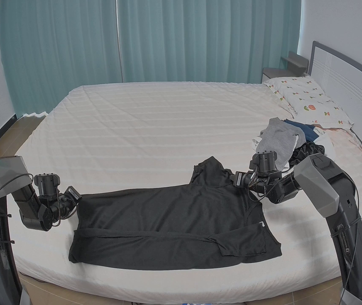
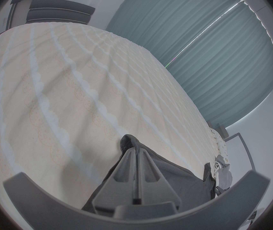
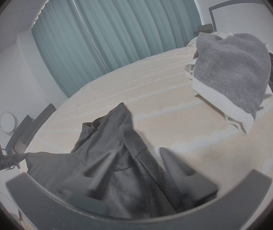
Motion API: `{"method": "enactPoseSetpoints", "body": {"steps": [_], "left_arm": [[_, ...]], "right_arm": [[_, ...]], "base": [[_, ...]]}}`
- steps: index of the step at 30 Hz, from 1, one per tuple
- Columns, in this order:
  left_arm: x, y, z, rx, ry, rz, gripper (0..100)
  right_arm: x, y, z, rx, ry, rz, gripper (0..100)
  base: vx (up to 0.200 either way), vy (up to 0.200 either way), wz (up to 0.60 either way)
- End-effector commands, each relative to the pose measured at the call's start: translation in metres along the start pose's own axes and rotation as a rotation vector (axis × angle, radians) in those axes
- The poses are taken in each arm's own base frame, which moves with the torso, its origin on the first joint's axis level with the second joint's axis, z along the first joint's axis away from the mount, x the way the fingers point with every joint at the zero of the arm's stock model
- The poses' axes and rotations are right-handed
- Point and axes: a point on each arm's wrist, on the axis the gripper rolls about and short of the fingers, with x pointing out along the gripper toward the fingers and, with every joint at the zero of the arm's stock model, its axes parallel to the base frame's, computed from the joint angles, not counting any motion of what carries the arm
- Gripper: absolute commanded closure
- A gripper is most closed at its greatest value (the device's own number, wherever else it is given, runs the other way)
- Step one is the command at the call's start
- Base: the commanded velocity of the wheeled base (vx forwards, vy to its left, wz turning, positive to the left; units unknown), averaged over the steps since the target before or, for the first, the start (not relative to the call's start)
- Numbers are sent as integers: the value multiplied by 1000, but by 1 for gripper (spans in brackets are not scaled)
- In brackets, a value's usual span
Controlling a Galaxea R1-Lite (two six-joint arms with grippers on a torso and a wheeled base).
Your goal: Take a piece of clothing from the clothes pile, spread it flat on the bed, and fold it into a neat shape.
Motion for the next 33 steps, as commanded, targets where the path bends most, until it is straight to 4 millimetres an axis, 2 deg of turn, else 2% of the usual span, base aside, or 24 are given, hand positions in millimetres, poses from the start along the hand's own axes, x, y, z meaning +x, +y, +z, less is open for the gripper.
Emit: {"method": "enactPoseSetpoints", "body": {"steps": [1,6,13,19,25,27,30,31,33], "left_arm": [[0,1,0,0,1,1,100],[0,1,-1,-1,2,2,100],[0,-1,2,1,-10,-7,100],[-7,-12,14,-18,-51,-39,100],[-7,-13,17,-35,-64,-42,100],[-8,-13,19,-35,-68,-41,100],[-8,-12,17,-32,-64,-38,100],[-8,-12,17,-32,-66,-38,100],[-9,-13,19,-33,-69,-42,100]], "right_arm": [[7,-3,-6,2,-3,-7,100],[3,-5,4,11,-31,-25,100],[-16,-8,22,59,-105,-15,100],[-26,-13,19,75,-142,-2,100],[-33,-16,18,80,-207,17,100],[-40,-16,23,89,-232,30,100],[-46,-20,20,103,-206,26,100],[-54,-21,13,102,-168,31,100],[-63,-22,15,108,-157,55,100]], "base": [[0,0,0],[0,0,0],[0,0,0],[0,0,0],[0,0,0],[0,0,0],[0,0,0],[0,0,0],[0,0,0]]}}
